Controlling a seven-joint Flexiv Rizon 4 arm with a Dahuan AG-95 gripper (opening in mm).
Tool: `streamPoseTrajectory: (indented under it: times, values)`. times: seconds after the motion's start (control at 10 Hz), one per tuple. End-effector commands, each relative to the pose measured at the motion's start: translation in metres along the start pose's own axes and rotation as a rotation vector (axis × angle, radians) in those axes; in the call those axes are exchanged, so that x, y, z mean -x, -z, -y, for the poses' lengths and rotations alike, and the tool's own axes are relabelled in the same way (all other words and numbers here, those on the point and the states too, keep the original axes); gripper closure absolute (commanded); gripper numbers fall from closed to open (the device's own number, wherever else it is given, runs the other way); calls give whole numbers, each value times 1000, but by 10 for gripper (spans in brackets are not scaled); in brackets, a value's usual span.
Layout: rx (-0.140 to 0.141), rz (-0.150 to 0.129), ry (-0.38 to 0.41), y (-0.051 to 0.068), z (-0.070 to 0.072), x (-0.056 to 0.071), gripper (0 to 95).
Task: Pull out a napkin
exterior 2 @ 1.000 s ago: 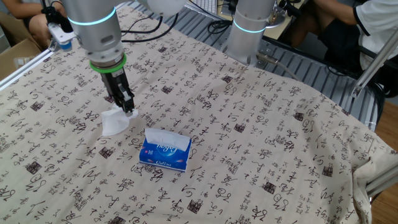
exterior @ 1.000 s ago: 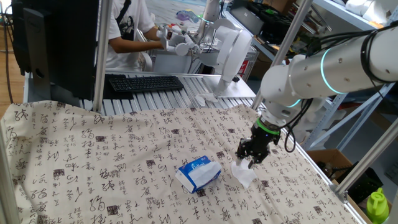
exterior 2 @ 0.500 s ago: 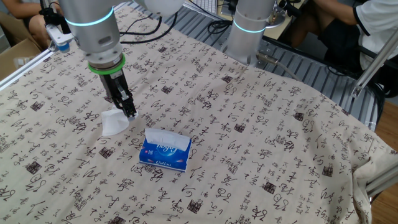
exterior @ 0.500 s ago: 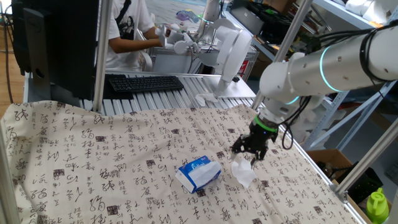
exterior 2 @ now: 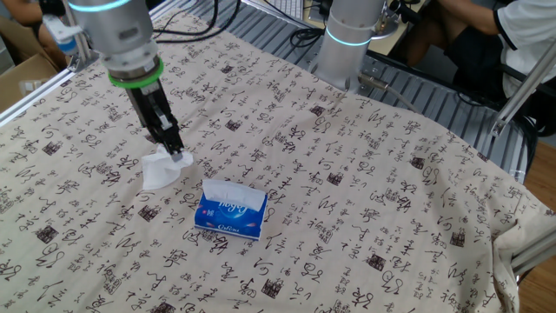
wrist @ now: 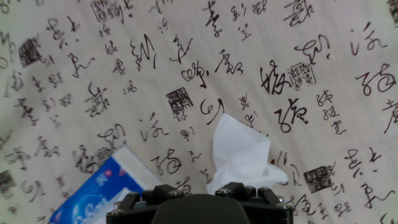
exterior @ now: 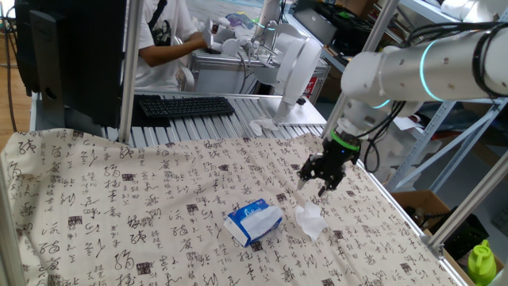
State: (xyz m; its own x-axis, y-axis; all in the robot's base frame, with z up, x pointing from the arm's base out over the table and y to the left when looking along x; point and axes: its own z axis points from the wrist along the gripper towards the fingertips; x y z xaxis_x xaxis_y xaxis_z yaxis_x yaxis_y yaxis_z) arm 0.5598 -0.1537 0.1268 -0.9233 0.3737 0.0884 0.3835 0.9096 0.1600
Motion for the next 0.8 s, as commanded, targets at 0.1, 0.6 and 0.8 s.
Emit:
streamPoseTrajectory:
  times: [0.1,0.6,0.8]
  values:
    - [-49,19,14,5,-2,-1,950]
    - [-65,0,17,9,-2,-1,950]
    - [-62,-5,29,19,-1,-2,950]
